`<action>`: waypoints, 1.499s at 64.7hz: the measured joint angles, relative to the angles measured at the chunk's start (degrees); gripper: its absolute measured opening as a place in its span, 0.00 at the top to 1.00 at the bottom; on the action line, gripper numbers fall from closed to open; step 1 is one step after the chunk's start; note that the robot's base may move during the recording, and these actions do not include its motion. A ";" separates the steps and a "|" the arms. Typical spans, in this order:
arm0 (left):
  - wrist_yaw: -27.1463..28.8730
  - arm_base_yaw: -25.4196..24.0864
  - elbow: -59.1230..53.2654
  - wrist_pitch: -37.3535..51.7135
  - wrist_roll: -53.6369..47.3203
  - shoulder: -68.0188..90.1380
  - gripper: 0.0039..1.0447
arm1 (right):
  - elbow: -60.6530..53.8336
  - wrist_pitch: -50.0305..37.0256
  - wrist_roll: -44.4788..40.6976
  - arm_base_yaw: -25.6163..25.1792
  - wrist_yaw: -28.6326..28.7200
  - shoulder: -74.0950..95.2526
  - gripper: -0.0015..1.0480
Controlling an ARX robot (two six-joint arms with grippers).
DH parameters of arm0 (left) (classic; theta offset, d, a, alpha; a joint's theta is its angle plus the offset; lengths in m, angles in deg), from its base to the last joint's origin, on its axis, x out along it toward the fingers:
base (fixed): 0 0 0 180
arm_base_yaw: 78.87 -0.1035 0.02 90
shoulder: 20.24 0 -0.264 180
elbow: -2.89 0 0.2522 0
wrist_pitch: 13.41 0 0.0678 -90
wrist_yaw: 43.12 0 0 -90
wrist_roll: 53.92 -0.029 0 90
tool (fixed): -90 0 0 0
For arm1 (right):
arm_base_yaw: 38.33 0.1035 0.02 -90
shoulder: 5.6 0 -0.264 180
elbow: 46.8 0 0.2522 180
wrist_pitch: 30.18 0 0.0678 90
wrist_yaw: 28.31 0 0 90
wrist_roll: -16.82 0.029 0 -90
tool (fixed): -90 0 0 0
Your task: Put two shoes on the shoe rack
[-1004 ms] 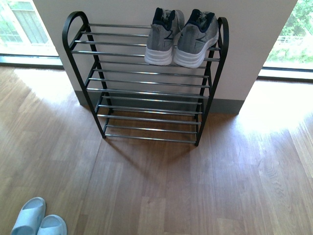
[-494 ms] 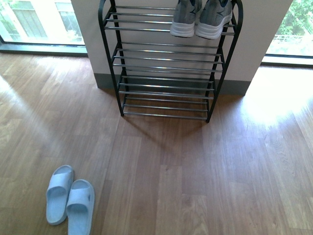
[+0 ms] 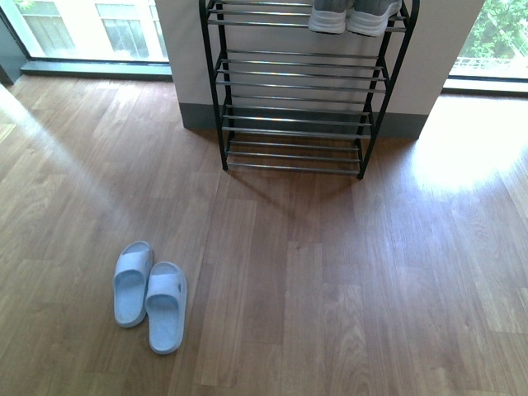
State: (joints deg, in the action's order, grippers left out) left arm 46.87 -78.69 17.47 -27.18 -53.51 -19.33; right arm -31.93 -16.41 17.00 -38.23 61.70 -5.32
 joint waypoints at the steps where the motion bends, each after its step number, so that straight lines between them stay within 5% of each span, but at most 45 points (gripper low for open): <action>1: 0.00 0.00 0.00 0.00 0.00 0.00 0.09 | 0.00 0.00 0.00 0.00 0.00 0.00 0.09; 97: 0.02 0.00 0.00 -0.02 0.00 0.00 0.09 | 0.00 0.00 0.00 0.00 0.00 -0.02 0.09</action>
State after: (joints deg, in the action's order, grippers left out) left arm 46.89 -78.69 17.47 -27.20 -53.51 -19.33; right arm -31.93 -16.41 17.00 -38.23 61.70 -5.34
